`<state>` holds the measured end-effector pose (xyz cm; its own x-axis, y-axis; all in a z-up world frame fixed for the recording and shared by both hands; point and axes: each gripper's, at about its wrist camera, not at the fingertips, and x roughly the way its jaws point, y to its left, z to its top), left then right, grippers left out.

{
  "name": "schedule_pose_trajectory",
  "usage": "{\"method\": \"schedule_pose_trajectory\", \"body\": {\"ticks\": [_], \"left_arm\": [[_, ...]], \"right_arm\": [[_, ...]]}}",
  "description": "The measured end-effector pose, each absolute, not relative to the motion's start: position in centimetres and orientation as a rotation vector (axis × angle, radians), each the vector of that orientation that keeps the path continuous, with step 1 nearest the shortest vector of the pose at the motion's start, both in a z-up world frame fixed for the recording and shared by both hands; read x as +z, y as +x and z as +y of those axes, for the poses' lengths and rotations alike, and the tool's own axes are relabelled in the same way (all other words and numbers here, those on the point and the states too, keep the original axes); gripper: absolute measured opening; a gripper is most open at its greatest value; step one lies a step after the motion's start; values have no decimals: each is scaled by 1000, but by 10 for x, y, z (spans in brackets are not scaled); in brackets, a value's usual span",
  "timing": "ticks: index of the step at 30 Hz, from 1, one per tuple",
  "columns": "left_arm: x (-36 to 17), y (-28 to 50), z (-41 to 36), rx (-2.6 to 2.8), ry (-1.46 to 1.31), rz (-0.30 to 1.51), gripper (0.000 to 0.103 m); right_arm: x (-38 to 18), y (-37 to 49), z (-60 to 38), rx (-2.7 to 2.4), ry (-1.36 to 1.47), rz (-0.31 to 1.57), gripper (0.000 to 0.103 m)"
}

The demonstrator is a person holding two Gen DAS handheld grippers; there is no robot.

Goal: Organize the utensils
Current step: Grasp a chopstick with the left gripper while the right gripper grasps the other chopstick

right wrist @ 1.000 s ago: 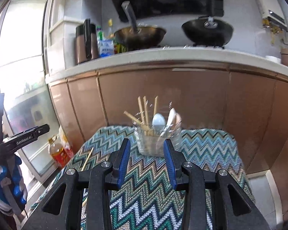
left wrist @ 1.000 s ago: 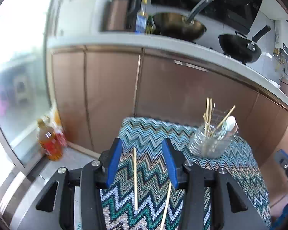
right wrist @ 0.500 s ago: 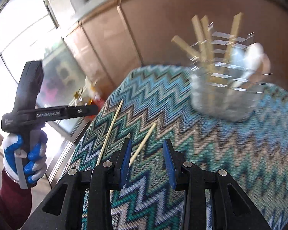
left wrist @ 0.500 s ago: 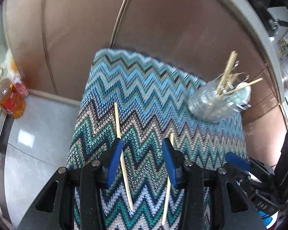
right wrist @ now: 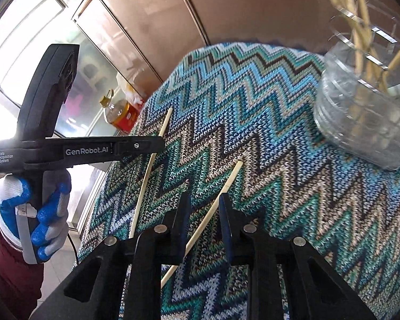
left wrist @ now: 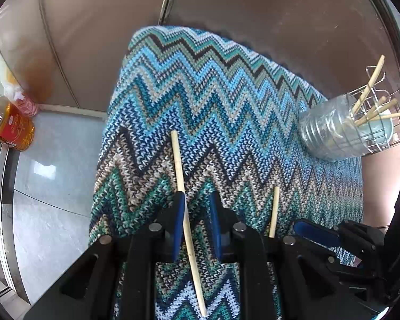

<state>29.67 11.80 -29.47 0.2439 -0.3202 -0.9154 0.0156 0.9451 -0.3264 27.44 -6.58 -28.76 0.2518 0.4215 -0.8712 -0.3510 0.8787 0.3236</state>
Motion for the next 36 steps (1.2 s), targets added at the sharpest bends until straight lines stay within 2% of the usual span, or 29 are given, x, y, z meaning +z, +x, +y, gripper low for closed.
{"method": "schedule_pose_trajectory", "body": {"ticks": [8, 11, 20, 36], "left_arm": [[-295, 299, 122, -244, -248, 1317, 18], [-299, 302, 119, -245, -231, 1328, 18], [-310, 311, 107, -239, -165, 1369, 17], [-314, 319, 104, -283, -158, 1380, 15]], "right_arm": [[-303, 292, -51, 507, 41, 1253, 22], [-312, 298, -42, 504, 30, 1272, 16], [-322, 318, -21, 500, 7, 1323, 11], [-323, 333, -11, 506, 22, 1380, 14]]}}
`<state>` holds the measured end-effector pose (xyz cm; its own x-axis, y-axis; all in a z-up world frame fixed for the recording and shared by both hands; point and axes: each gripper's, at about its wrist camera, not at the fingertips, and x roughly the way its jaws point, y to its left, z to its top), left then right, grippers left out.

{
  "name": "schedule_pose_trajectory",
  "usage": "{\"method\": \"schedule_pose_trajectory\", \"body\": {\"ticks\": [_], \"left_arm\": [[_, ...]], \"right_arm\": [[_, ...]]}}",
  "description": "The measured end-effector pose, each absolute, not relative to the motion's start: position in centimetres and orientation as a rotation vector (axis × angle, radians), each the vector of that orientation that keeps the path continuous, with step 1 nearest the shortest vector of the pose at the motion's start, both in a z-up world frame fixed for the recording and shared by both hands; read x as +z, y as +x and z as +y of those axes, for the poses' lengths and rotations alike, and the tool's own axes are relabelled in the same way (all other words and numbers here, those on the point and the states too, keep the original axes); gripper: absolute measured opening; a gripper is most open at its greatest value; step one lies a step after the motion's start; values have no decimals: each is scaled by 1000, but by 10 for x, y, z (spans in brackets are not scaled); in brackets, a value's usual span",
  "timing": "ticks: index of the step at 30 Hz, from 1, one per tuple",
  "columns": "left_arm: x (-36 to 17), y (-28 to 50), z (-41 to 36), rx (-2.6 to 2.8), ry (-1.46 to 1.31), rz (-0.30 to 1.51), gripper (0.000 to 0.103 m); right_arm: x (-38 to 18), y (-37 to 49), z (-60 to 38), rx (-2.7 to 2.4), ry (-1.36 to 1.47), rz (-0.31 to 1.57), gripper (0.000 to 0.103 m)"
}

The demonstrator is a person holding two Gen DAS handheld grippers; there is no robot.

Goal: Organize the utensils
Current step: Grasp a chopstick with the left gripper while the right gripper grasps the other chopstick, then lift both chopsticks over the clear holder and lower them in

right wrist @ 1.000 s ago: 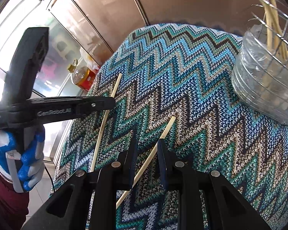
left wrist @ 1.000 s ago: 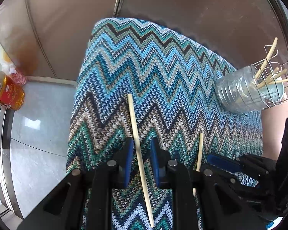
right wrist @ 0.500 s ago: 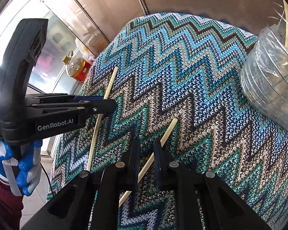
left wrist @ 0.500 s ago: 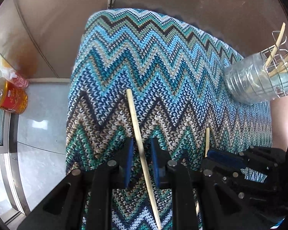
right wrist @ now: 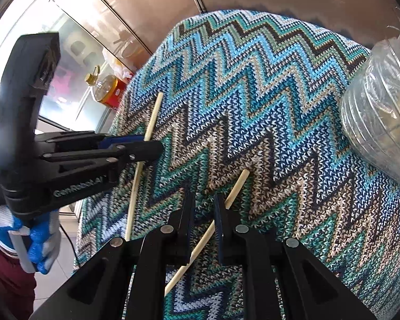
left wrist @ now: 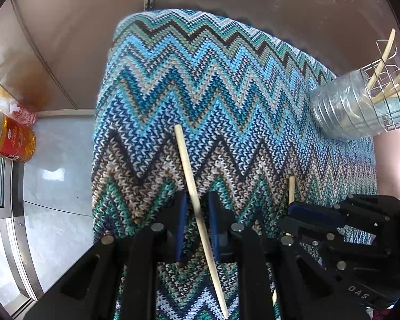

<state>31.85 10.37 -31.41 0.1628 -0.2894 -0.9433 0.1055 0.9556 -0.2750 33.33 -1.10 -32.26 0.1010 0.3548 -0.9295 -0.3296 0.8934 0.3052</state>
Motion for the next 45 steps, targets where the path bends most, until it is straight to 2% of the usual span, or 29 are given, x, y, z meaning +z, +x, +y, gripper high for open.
{"method": "schedule_pose_trajectory", "body": {"ticks": [14, 32, 39, 45], "left_arm": [[-317, 317, 111, -289, -165, 1380, 15], [-308, 321, 63, -227, -61, 1400, 13], [-300, 316, 52, -179, -100, 1362, 4], [-280, 298, 55, -188, -137, 1285, 4]], "right_arm": [[-326, 335, -21, 465, 6, 1403, 14], [-336, 321, -41, 500, 73, 1393, 10], [-311, 295, -65, 595, 135, 1305, 8], [-274, 262, -85, 636, 148, 1198, 7]]}}
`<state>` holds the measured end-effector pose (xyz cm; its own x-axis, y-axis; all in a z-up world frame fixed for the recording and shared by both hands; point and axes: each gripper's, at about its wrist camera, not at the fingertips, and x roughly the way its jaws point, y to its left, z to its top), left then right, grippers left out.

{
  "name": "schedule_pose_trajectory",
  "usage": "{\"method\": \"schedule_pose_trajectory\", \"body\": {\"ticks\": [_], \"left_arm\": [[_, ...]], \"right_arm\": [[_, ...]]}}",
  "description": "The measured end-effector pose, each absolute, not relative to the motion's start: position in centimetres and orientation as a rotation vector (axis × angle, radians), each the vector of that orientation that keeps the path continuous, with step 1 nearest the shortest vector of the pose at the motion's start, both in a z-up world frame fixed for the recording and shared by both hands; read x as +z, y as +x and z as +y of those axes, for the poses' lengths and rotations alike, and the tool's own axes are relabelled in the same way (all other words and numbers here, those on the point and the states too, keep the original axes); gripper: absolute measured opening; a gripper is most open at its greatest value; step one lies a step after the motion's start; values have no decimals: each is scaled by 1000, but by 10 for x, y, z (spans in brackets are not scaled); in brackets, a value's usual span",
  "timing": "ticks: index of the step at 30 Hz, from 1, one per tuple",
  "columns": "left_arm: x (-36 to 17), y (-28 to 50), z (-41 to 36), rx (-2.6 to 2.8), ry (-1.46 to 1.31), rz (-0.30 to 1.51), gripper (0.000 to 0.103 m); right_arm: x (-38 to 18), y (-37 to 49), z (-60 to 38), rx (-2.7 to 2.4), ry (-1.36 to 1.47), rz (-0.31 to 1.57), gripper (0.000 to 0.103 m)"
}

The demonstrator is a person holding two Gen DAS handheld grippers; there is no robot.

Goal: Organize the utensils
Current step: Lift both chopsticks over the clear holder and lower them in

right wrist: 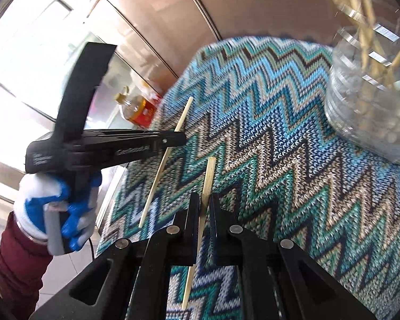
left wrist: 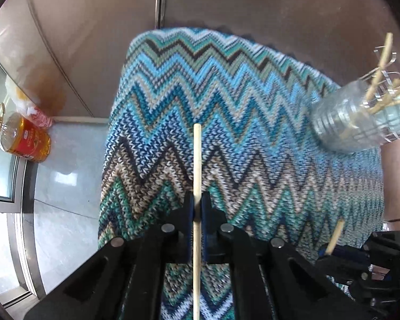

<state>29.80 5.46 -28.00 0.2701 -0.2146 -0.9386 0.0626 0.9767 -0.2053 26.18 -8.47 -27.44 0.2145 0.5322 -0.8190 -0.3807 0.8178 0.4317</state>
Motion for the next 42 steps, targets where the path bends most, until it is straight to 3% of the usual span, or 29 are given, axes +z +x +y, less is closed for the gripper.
{"method": "schedule_pose_trajectory", "body": {"ticks": [12, 25, 34, 42], "left_arm": [[-203, 225, 70, -248, -110, 1063, 4], [-109, 154, 37, -347, -118, 751, 4], [-30, 184, 5, -374, -272, 432, 4], [-29, 254, -34, -308, -360, 254, 4]], "right_arm": [[-202, 189, -121, 626, 146, 991, 5], [-130, 125, -161, 544, 122, 784, 5], [-47, 163, -198, 408, 85, 504, 5], [-55, 234, -211, 347, 63, 401, 5]]}}
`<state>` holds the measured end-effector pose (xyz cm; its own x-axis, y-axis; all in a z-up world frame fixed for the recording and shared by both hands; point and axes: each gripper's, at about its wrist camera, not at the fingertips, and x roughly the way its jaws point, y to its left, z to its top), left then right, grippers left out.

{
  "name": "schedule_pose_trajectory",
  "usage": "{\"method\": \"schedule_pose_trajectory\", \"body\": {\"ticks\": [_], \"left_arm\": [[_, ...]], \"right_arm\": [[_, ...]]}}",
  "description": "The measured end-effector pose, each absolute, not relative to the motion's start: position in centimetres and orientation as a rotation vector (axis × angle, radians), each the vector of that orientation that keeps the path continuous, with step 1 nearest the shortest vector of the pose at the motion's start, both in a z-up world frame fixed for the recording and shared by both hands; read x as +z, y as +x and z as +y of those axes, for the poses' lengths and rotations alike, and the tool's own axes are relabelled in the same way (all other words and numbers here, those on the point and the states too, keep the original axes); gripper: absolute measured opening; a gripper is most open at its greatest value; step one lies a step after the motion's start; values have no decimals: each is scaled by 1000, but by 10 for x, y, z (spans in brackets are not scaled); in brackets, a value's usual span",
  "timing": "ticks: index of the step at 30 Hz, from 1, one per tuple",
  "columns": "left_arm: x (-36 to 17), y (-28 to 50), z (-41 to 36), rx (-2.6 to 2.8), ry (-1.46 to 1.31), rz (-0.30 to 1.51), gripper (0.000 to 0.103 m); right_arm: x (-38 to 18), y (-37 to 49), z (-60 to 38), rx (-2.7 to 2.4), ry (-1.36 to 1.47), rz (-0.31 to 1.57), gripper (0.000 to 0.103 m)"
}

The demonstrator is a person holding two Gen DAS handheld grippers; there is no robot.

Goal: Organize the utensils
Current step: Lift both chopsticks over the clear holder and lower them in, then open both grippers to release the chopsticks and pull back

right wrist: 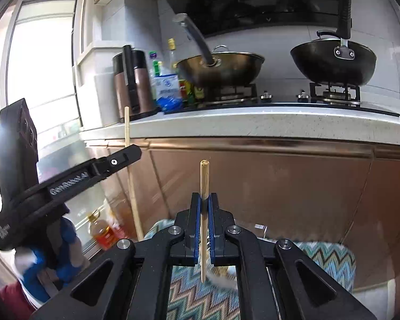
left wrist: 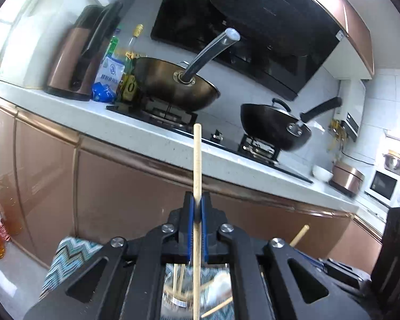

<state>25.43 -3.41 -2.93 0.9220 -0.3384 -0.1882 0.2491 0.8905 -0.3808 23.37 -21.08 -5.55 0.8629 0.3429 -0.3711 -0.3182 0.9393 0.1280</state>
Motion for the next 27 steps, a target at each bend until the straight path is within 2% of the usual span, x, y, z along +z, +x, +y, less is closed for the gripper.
{"method": "schedule_pose_trajectory", "body": {"ticks": [10, 18, 19, 21, 22, 23, 27], "left_arm": [[-85, 319, -69, -236, -343, 255, 4], [-124, 334, -76, -208, -326, 282, 6], [-125, 333, -76, -209, -319, 282, 7], [-125, 330, -75, -216, -313, 282, 14], [-124, 327, -72, -220, -311, 280, 21], [-122, 323, -70, -219, -309, 276, 25], [-109, 303, -58, -207, -291, 258, 27]], "right_arm": [[-91, 267, -210, 321, -25, 394, 5], [-114, 273, -210, 324, -36, 424, 6], [-115, 272, -210, 326, -32, 427, 8], [-115, 270, -211, 329, -22, 426, 19], [-115, 268, -211, 326, -17, 423, 27], [-113, 266, -212, 325, -10, 416, 29], [-101, 250, -215, 311, 4, 383, 30]]}}
